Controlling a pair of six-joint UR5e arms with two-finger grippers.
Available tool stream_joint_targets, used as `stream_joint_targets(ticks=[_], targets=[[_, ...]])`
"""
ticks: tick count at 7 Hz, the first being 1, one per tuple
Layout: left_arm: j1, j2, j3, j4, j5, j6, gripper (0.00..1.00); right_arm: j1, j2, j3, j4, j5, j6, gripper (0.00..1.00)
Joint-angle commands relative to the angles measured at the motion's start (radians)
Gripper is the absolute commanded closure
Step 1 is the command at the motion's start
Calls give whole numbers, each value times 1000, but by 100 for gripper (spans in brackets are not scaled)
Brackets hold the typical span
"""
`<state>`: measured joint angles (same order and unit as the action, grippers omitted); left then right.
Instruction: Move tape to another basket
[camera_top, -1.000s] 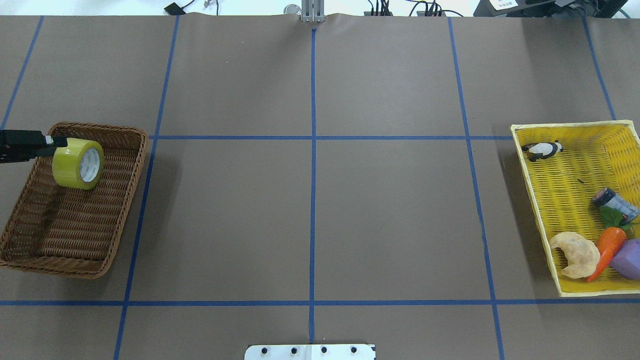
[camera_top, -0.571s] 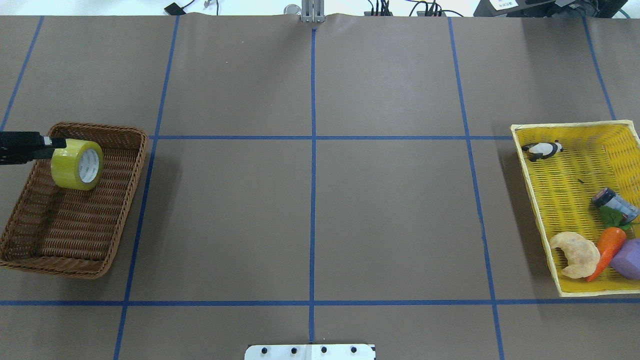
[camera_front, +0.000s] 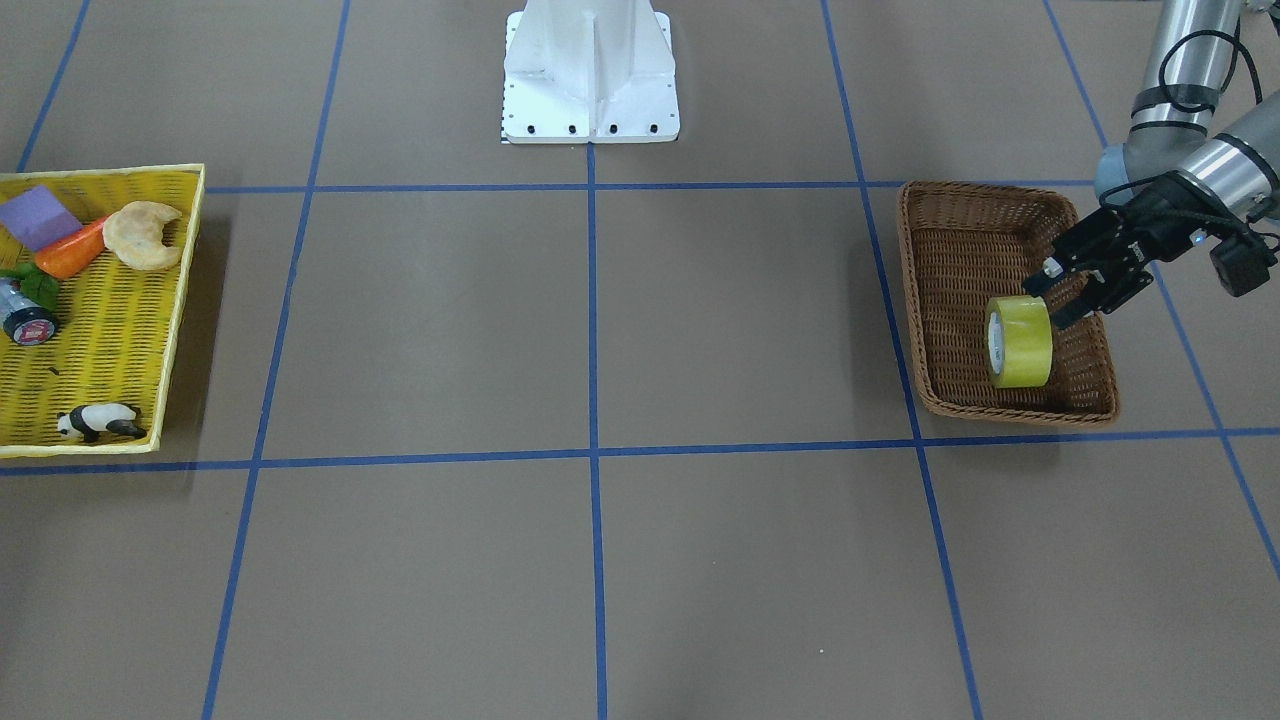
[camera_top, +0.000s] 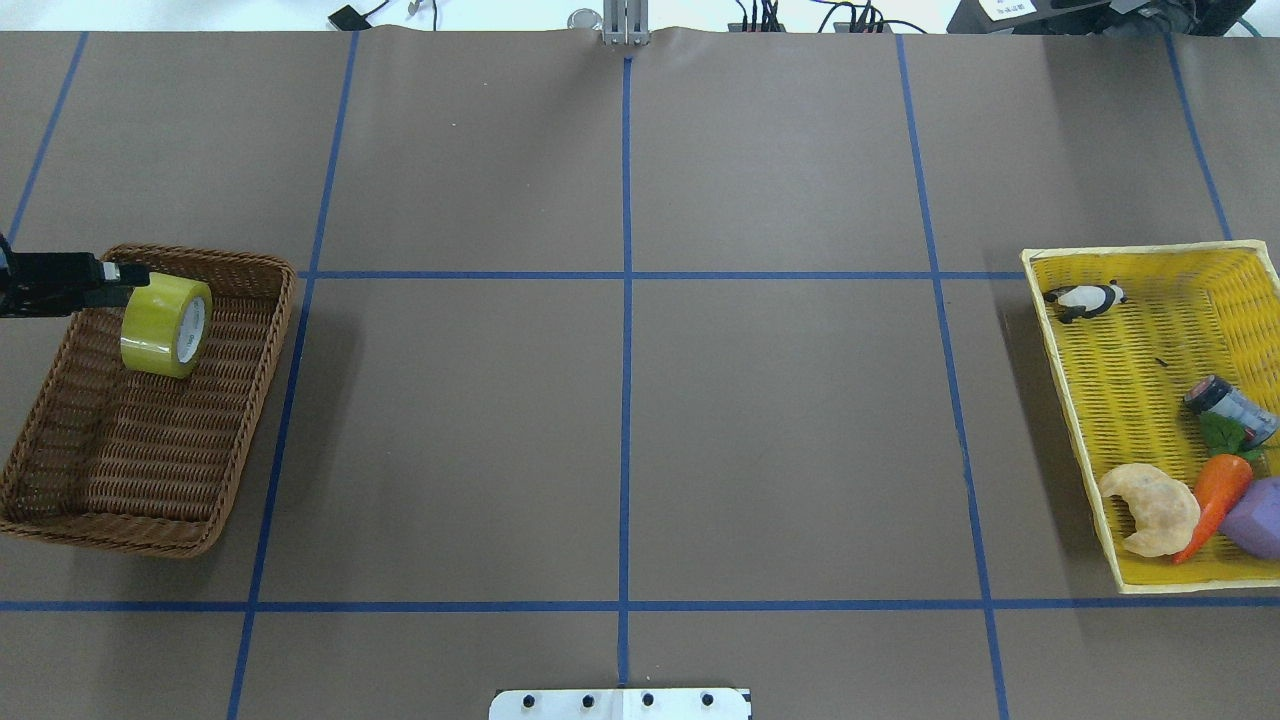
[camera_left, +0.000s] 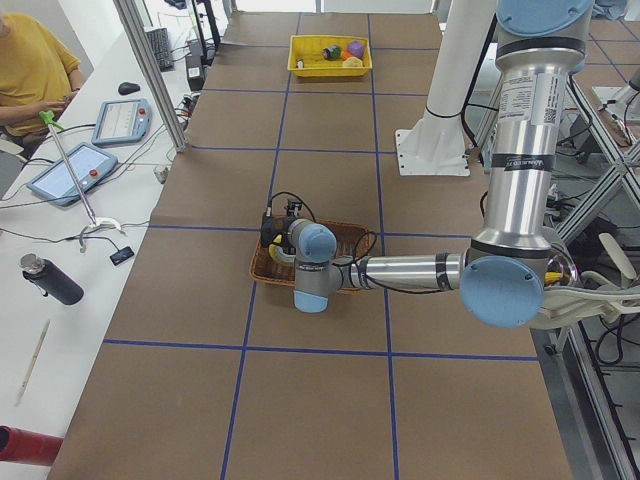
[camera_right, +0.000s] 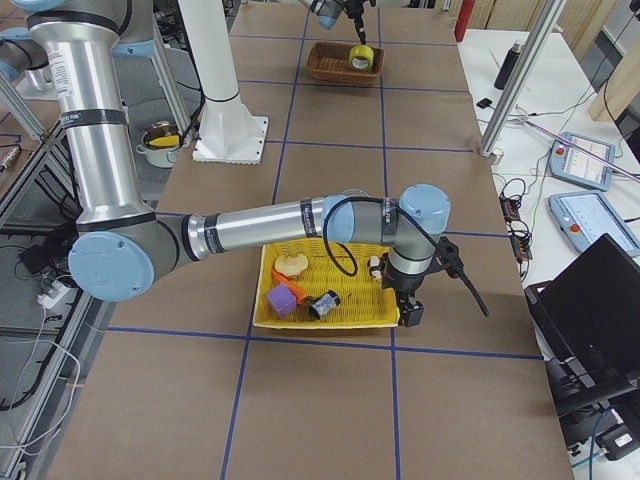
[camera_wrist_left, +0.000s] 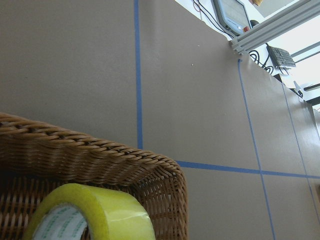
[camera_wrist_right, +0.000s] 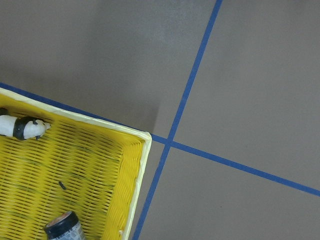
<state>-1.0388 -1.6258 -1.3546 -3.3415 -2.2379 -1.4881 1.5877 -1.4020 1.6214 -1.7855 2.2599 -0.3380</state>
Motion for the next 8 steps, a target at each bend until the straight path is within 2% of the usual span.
stream_joint_targets(ticks=[1, 4, 6, 7, 8], targets=[[22, -16, -4, -1, 0, 0, 2, 0, 0, 0, 0, -2, 1, 0], [22, -11, -52, 5, -2, 2, 2, 0, 5, 0, 0, 0, 2, 0], [-74, -11, -52, 63, 1, 220, 2, 0, 2, 8, 0, 3, 2, 0], [-140, -11, -55, 124, 1, 346, 2, 0, 0, 8, 0, 3, 2, 0], [-205, -9, -72, 239, 0, 508, 2, 0, 0, 8, 0, 3, 2, 0]])
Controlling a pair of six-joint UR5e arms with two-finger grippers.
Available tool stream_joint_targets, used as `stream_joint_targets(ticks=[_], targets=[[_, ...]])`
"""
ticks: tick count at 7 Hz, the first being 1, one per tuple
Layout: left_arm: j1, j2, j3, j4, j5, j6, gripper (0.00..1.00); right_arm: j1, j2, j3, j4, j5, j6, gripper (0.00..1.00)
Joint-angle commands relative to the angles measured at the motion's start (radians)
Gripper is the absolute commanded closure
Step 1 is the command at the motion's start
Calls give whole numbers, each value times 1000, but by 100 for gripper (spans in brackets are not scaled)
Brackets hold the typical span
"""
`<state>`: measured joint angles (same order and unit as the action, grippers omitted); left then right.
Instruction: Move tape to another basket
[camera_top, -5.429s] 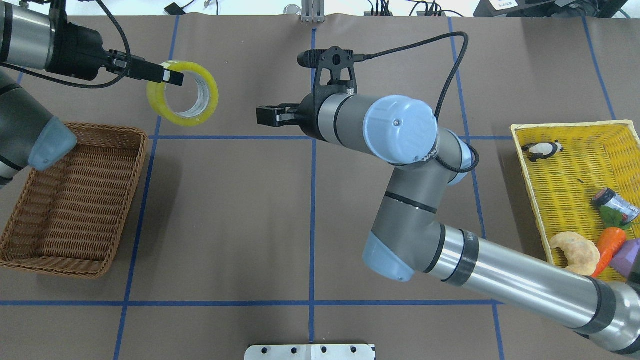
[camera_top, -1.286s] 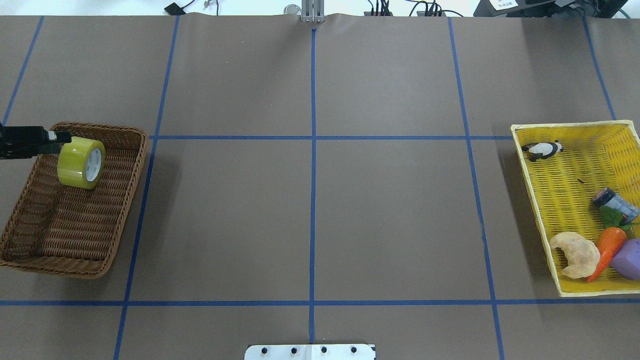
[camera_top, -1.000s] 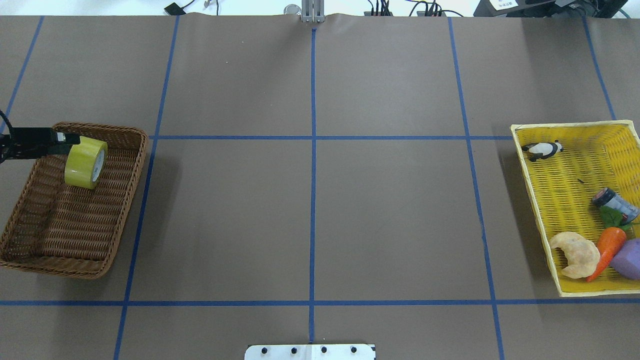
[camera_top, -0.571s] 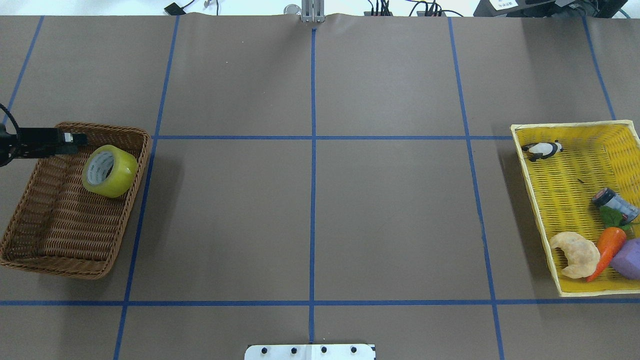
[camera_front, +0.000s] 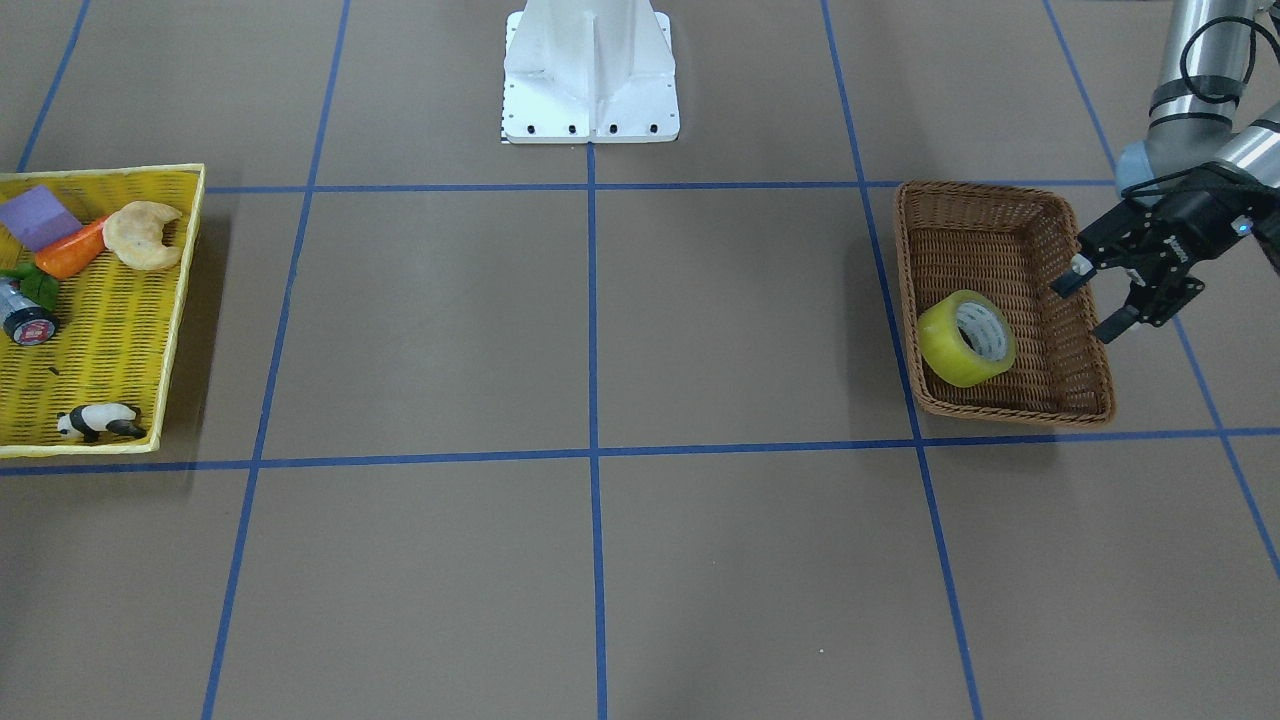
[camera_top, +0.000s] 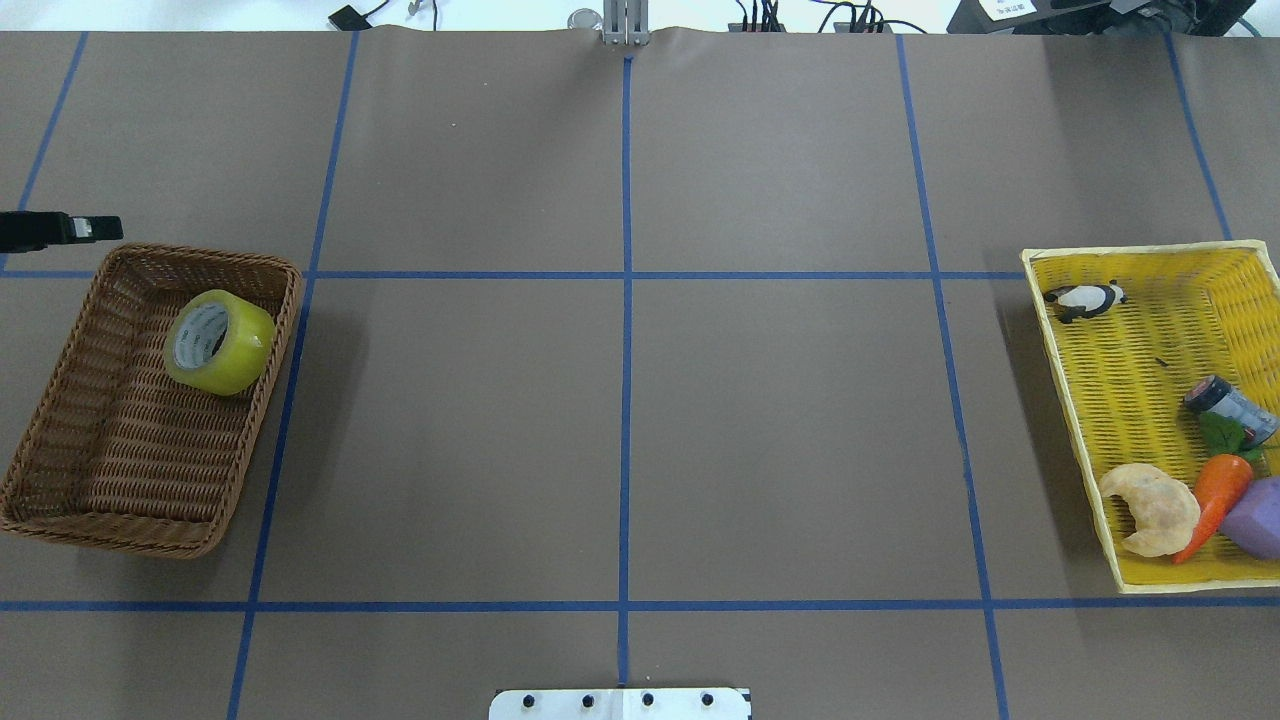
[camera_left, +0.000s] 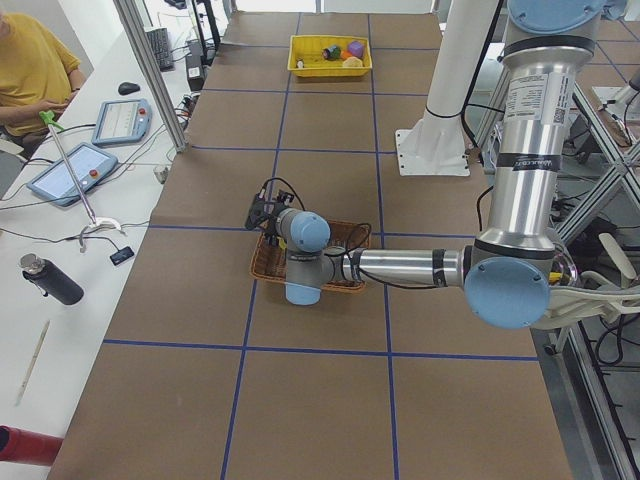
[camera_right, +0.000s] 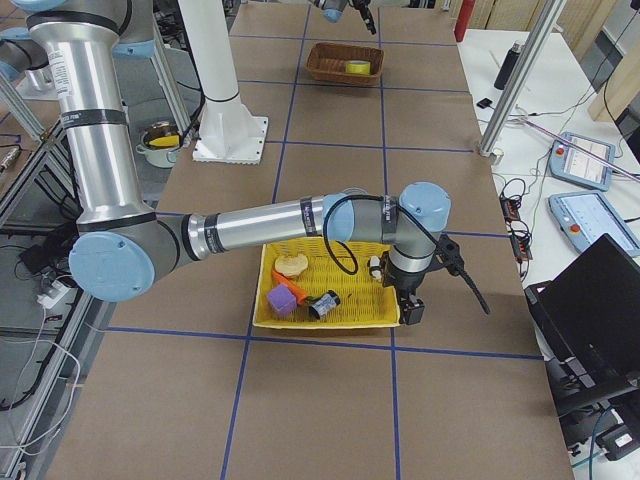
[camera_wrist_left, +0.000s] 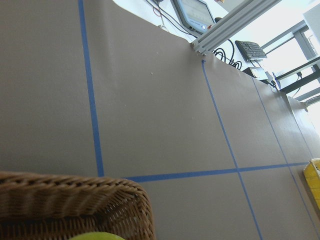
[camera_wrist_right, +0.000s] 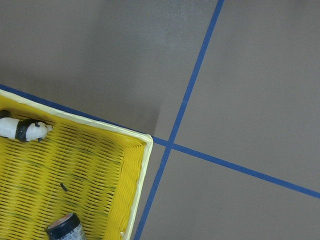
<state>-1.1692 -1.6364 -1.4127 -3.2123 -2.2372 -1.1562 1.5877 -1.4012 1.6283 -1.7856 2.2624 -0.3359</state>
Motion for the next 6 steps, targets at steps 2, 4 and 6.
stream_joint_targets(ticks=[2, 4, 6], targets=[[-185, 4, -101, 437, 2, 530, 2, 0, -2, 1, 0, -4, -2, 0], [-280, 12, -109, 692, 5, 833, 2, 0, -8, -1, 0, -6, 2, 0], [-360, 49, -109, 948, 8, 1122, 2, 2, -13, -2, 0, -6, 9, 0]])
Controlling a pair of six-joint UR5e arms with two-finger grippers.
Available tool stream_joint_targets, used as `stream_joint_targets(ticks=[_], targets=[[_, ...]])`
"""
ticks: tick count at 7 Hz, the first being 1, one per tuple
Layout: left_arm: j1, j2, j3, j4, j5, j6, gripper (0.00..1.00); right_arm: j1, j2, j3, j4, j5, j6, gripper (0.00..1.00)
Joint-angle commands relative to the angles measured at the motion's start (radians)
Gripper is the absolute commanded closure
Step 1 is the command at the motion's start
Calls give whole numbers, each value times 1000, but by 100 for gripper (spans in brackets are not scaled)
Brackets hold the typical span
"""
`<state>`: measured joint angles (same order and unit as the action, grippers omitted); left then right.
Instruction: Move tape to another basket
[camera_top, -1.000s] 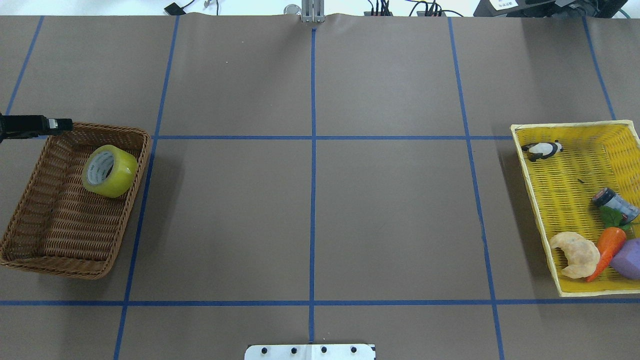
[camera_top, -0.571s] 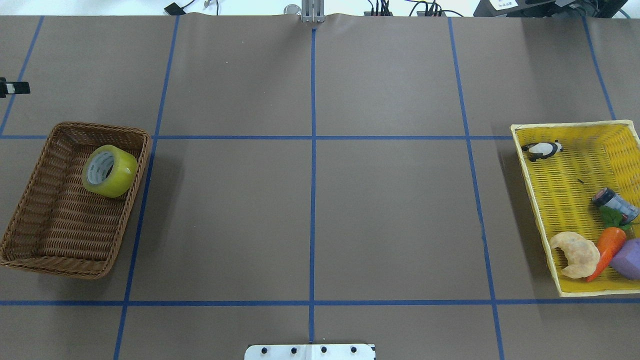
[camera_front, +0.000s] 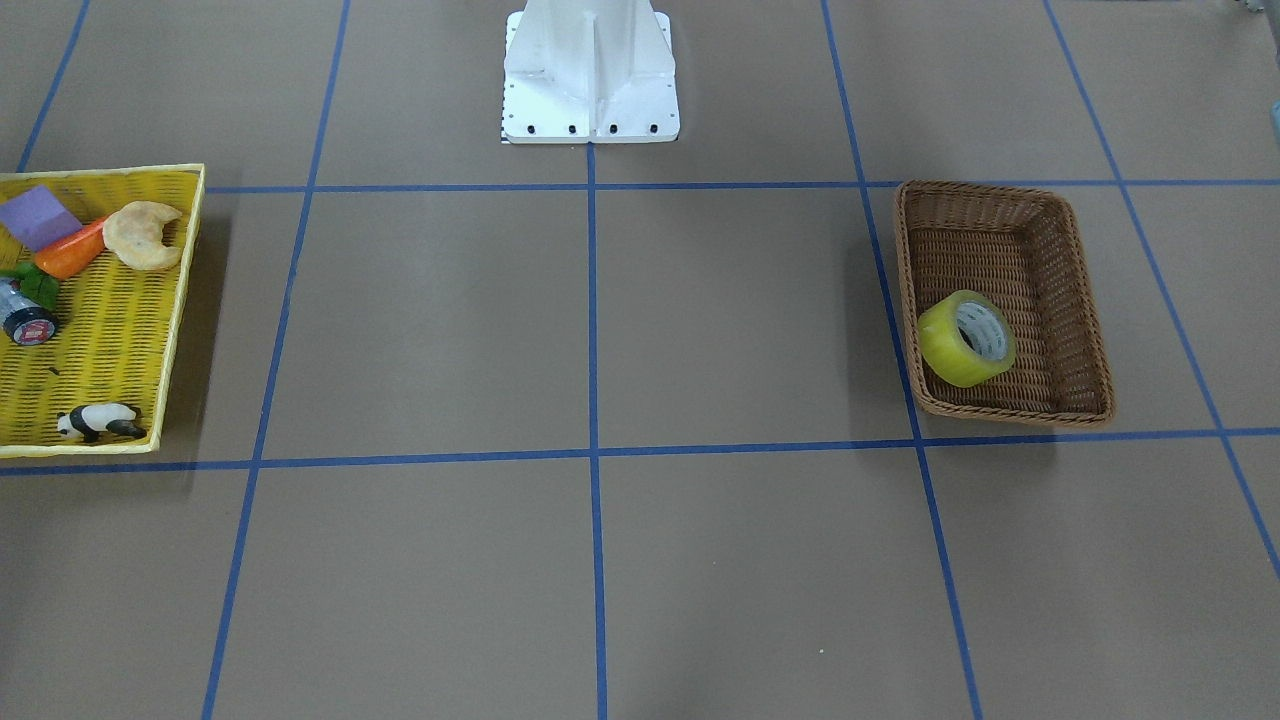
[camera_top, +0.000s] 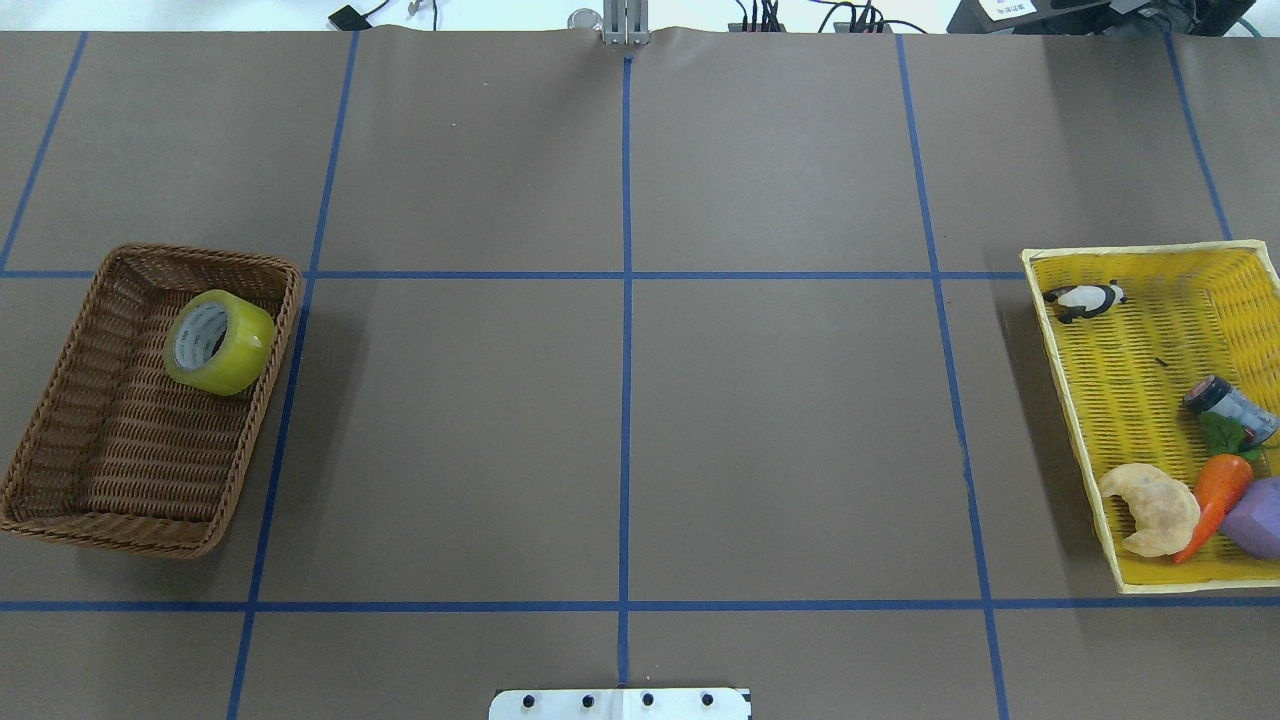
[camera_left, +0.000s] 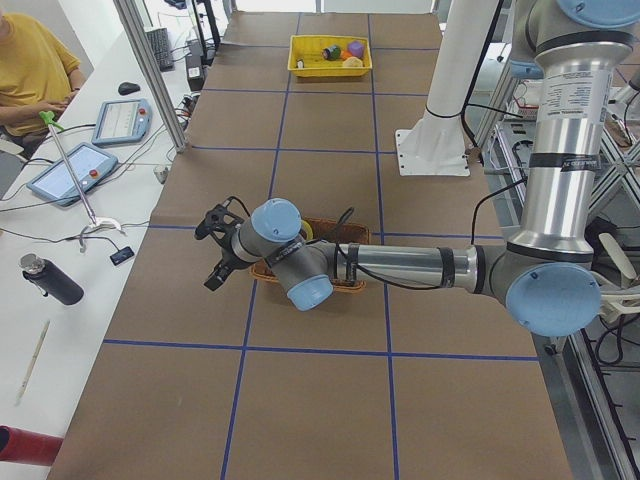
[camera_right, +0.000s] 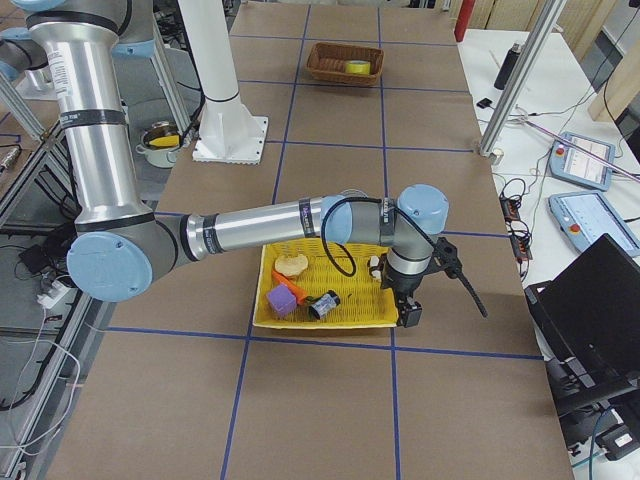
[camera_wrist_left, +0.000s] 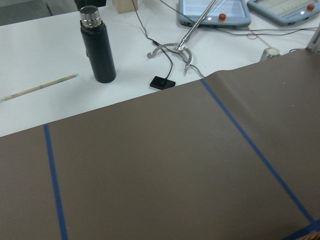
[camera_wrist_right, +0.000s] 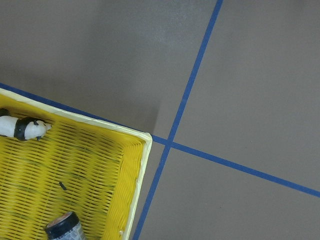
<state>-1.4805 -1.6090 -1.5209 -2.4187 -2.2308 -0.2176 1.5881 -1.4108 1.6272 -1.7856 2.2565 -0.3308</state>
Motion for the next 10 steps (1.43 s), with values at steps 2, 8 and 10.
stream_joint_targets(ticks=[2, 8, 10], targets=[[-67, 53, -1, 411, -10, 297, 2, 3, -5, -4, 2, 0, 3, 0], [-66, 132, -31, 663, -82, 319, 2, 3, -46, -6, 2, -3, 1, 0], [-66, 132, -41, 667, -82, 345, 2, 3, -54, -6, 2, -3, -2, 0]])
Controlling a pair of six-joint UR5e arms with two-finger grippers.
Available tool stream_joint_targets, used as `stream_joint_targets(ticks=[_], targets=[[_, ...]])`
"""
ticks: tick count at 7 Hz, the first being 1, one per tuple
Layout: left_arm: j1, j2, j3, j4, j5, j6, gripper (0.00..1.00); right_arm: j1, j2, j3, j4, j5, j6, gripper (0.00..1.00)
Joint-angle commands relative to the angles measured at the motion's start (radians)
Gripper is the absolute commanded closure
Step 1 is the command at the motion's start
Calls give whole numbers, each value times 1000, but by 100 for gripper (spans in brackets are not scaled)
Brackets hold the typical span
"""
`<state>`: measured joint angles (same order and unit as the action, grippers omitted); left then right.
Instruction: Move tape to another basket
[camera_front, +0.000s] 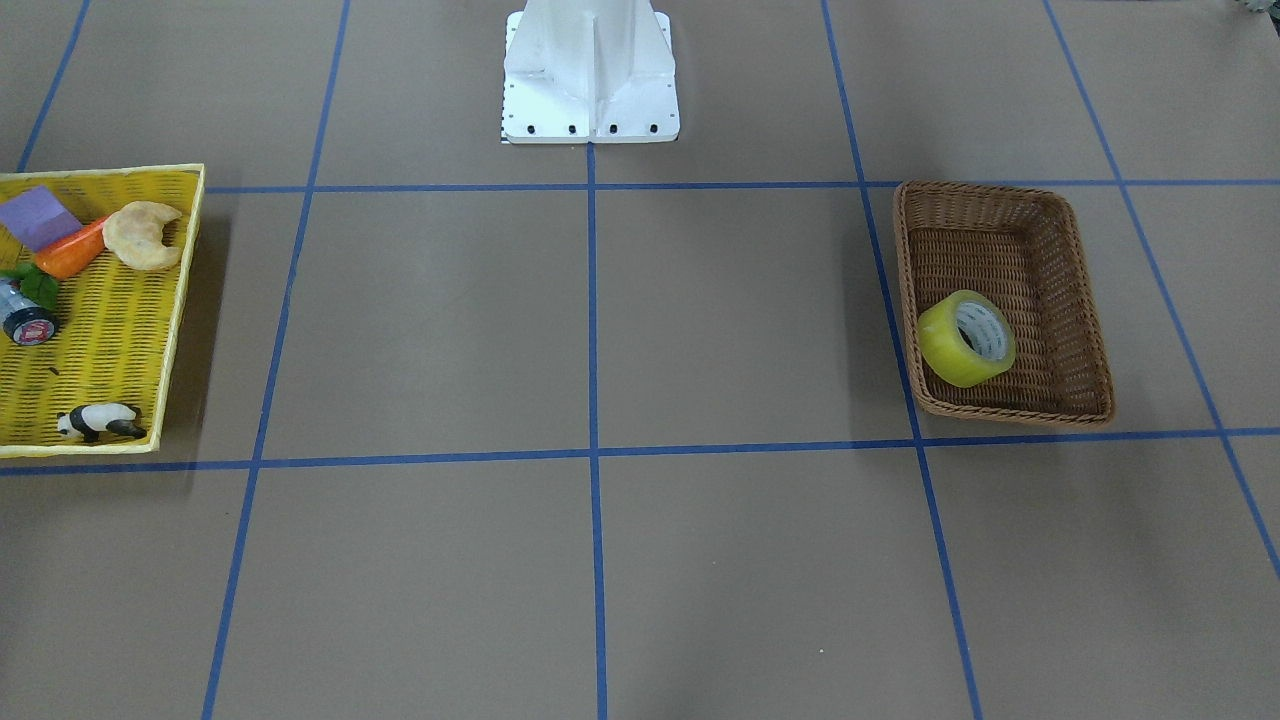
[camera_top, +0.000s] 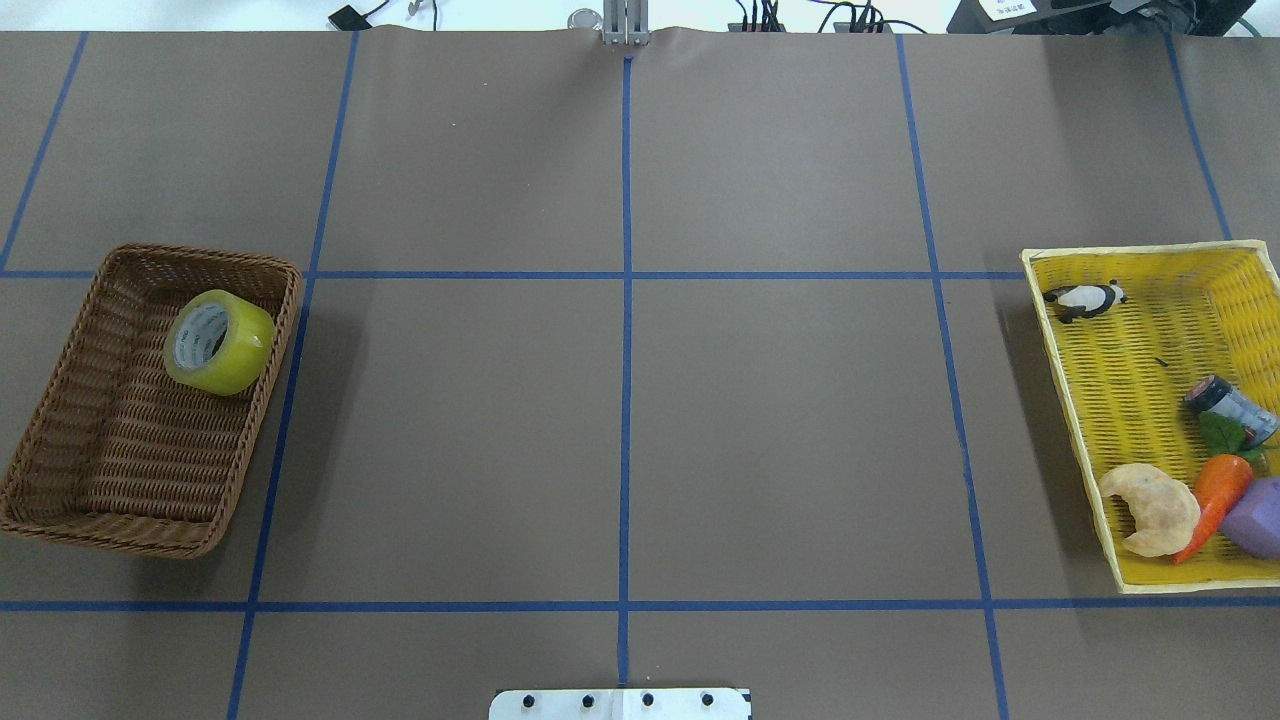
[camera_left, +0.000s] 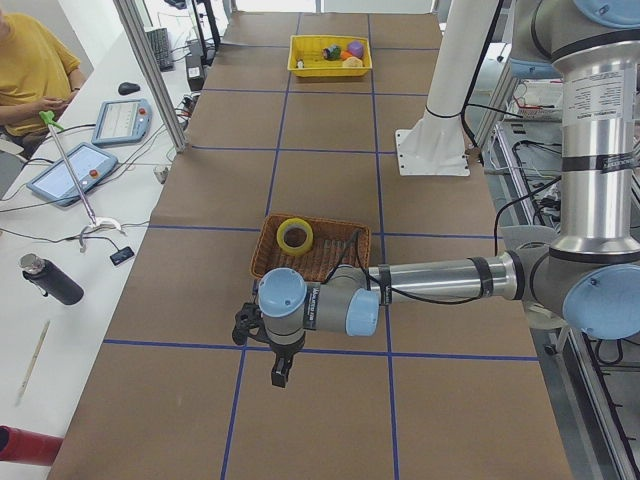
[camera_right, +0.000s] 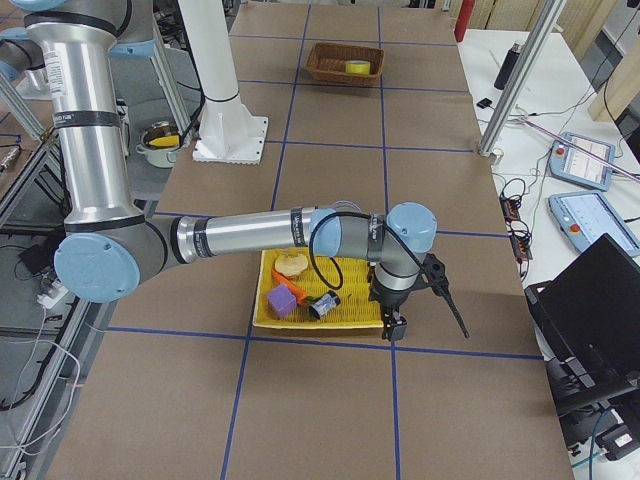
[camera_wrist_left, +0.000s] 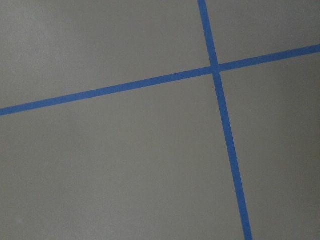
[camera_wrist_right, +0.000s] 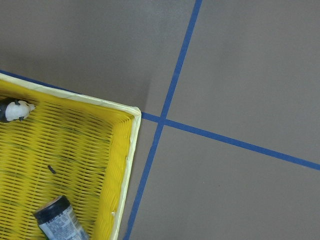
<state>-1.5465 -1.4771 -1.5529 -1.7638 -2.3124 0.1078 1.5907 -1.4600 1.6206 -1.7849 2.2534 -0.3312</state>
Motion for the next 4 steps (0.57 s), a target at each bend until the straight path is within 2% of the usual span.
stream_joint_targets(ticks=[1, 2, 3, 4], targets=[[-1, -6, -27, 64, -2, 97, 2, 3, -8, -1, -1, 0, -2, 0], [-3, -8, -127, 230, -1, 127, 2, 8, -17, -1, 1, 1, -3, 0], [-4, 10, -198, 303, 7, 127, 2, 15, -26, -1, -1, 2, -3, 0], [-4, 1, -191, 302, 7, 125, 2, 17, -34, -1, 1, 0, 3, 0]])
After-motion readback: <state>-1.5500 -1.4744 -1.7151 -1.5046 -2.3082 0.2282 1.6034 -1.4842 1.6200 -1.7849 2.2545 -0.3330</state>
